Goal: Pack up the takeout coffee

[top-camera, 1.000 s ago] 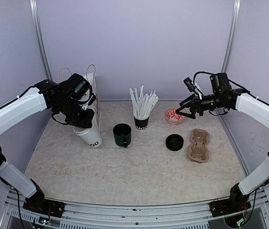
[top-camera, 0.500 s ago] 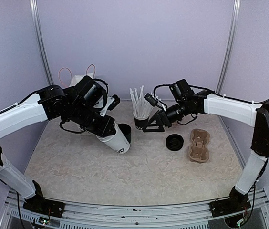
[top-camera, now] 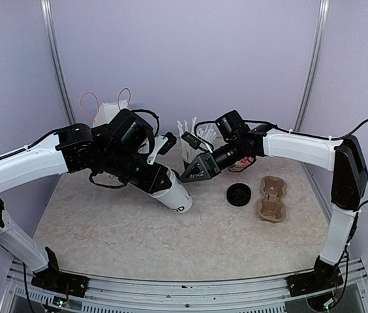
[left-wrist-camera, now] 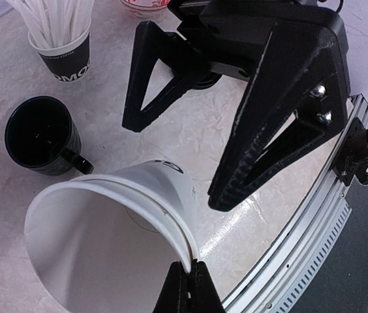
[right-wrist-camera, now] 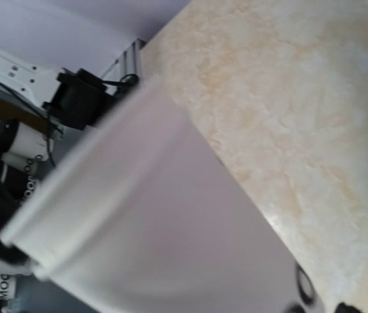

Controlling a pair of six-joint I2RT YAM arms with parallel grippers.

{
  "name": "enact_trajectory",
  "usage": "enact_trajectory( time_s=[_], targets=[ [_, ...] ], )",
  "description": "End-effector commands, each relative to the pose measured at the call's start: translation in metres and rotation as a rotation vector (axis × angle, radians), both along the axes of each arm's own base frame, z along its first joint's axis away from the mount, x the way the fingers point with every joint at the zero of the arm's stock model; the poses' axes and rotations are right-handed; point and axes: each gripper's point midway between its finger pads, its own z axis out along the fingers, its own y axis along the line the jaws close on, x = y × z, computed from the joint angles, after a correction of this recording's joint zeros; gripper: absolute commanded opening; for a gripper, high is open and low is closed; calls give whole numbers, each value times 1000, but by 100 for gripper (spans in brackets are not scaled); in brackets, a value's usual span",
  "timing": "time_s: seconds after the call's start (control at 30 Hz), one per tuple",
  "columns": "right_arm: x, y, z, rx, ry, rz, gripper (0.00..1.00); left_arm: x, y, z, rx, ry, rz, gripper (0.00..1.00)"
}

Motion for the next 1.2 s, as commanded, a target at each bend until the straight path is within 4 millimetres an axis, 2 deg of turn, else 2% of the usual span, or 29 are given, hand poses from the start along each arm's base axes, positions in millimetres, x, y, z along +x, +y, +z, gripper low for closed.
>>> enact_trajectory(
  time_s=[0.0,0.2,0.3,0.5,0.6,0.73,0.97,1.17],
  targets=[
    [-6,14,8,45,47,49,99,-1,-14,3,-20,-11,-23,0],
    [-7,19,8,54,73,60,100,-1,-19,4,-22,-13,-31,0],
    [1,18,-9,-8,79,7,99,0,-19,8,-29,-22,-31,0],
    [14,11,-63,-167,114,-88,99,-2,-21,13,-46,-28,-40,0],
    [14,11,-76,-193,138,-93,98,-1,-19,9,-34,-30,-31,0],
    [16,13,-82,-196,145,-86,97,-2,-13,-5,7,-10,-20,0],
    [11,13,-56,-113,106,-23,99,4,-1,-28,100,-9,25,0],
    [-11,10,-17,60,177,91,99,5,-1,-38,122,-12,18,0]
  ],
)
